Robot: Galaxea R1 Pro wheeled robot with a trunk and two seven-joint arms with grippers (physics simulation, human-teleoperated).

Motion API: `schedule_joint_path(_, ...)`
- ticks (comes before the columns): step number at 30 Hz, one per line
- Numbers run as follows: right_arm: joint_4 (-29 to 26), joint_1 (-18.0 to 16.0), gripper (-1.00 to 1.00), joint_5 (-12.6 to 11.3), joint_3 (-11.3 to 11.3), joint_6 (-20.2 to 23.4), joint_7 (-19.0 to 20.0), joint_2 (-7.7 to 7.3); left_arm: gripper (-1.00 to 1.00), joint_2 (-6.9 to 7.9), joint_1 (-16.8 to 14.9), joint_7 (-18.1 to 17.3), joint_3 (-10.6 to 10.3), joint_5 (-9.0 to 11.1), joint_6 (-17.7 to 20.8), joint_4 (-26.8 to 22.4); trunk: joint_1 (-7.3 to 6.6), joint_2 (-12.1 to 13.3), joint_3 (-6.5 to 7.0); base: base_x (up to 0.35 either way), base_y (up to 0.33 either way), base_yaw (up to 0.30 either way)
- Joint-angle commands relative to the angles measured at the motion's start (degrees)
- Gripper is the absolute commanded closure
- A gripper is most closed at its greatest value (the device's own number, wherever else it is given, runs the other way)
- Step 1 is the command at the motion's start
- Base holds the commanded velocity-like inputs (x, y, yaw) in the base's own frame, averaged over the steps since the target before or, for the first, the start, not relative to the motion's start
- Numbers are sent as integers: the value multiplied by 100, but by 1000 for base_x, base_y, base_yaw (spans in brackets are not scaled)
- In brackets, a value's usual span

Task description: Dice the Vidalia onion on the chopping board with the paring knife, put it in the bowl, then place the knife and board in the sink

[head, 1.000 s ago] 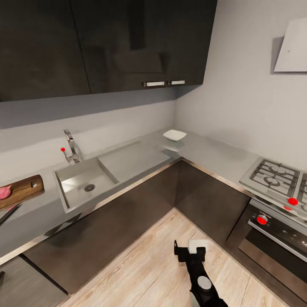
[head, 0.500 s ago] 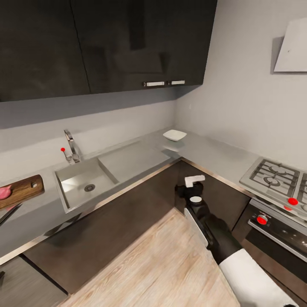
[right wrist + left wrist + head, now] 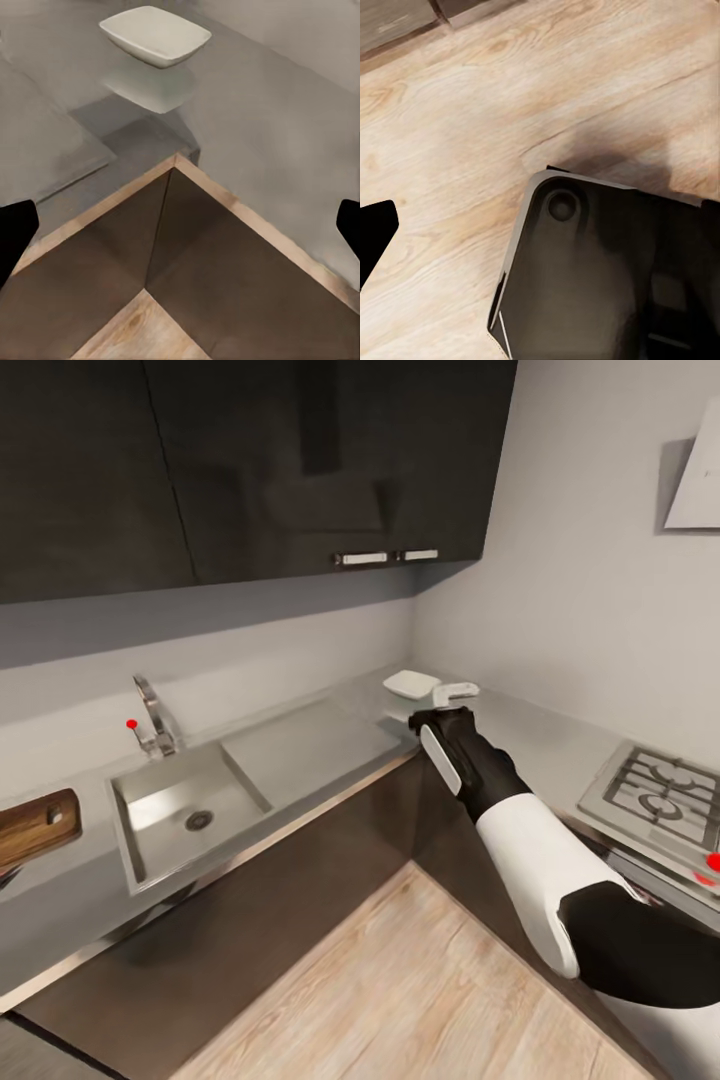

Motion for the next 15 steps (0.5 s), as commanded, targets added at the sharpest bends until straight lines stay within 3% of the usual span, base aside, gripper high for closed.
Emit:
schedule_joint_path(1, -4, -12, -100, -58, 20, 19, -53, -2, -100, -4, 0, -3, 6, 27, -4, -8, 7, -11, -11, 343, 0, 0)
schedule_joint_path(7, -5, -21, -100, -56, -18, 29, -54, -8, -100, -4, 2, -3, 6, 27, -4, -6, 7, -11, -11, 341, -24, 0)
schedule_joint_path(12, -5, -21, -100, -53, -306, 34, -55, -13, -100, -4, -1, -3, 6, 27, -4, 53, 7, -11, -11, 306, -161, 0)
schedule_joint_path(15, -2, -21, -100, -55, -335, 34, -52, -14, -100, -4, 0, -3, 6, 27, -4, 70, 7, -11, -11, 287, -189, 0)
